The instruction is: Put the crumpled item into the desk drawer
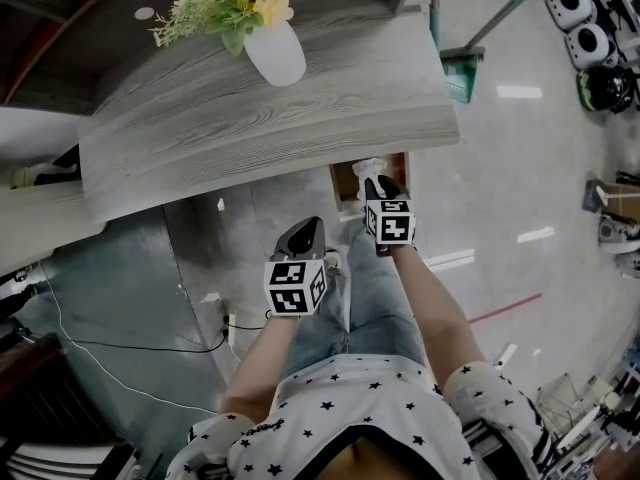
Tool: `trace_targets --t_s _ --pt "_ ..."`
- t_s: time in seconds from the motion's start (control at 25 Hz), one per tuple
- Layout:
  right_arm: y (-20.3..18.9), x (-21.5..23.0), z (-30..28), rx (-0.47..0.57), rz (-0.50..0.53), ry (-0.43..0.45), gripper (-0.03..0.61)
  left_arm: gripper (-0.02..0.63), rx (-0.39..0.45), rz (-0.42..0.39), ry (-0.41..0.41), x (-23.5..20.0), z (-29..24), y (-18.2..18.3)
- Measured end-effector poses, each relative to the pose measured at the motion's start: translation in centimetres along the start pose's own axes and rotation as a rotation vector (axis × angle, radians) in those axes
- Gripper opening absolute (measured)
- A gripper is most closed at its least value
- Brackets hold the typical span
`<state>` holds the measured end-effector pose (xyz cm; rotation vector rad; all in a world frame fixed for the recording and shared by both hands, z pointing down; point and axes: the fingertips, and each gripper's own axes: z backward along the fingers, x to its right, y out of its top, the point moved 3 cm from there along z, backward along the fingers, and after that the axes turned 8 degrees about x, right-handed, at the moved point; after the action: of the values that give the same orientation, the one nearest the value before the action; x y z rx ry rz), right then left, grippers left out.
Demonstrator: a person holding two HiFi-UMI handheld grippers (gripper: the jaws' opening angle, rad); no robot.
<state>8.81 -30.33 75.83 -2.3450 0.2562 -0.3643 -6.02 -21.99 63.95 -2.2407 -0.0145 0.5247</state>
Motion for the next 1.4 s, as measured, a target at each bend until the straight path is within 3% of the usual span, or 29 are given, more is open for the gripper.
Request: trace_targets --t_s 0.6,1.4 --pt "3.1 -3.9 6.9 0.123 -0.004 0.013 0.078 0.014 0.072 -0.034 -0.03 1.1 4.1 1.5" --pt "7.2 -10.6 20.4 0.351 -0.041 0.079 -0.006 0.014 0.179 -0.066 -0.079 2.1 11.5 3.8"
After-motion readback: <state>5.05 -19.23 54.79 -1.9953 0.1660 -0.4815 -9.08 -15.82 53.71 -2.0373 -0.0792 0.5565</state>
